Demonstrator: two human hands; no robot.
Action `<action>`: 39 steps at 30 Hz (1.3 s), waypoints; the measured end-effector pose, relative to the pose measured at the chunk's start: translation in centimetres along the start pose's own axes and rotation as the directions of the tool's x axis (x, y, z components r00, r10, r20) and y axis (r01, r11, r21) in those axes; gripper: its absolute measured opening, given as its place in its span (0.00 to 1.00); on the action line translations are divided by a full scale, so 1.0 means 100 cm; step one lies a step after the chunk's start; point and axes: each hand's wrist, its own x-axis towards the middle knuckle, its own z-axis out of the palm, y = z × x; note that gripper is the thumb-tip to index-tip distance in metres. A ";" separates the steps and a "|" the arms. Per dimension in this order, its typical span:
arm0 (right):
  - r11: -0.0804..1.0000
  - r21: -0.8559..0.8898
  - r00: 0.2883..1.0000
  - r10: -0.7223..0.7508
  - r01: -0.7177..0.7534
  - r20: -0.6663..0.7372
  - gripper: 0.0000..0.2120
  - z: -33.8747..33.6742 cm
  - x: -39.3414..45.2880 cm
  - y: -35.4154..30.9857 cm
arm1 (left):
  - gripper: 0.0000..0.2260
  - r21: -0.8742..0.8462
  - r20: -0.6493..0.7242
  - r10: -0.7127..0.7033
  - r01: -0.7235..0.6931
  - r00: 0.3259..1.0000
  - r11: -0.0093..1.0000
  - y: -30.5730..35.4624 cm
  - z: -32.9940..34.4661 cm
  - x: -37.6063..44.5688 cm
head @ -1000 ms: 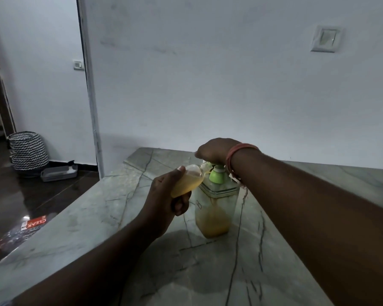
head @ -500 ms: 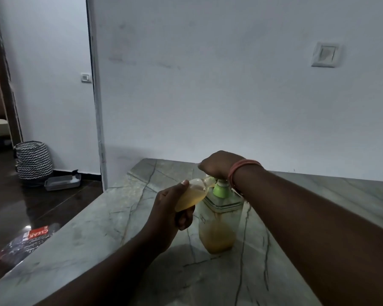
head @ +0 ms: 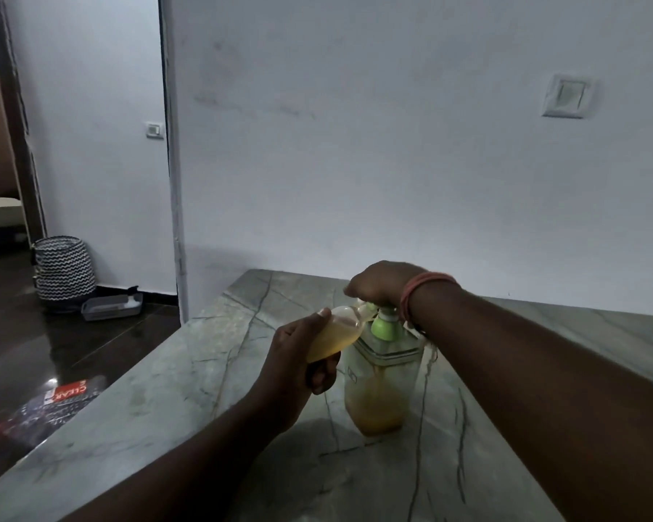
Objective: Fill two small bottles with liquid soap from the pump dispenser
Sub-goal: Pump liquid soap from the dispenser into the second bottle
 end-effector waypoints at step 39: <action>0.997 0.075 0.999 0.014 -0.018 0.049 0.17 -0.004 -0.009 0.000 | 0.23 0.013 0.004 0.028 -0.028 1.000 1.000 -0.003 -0.006 0.005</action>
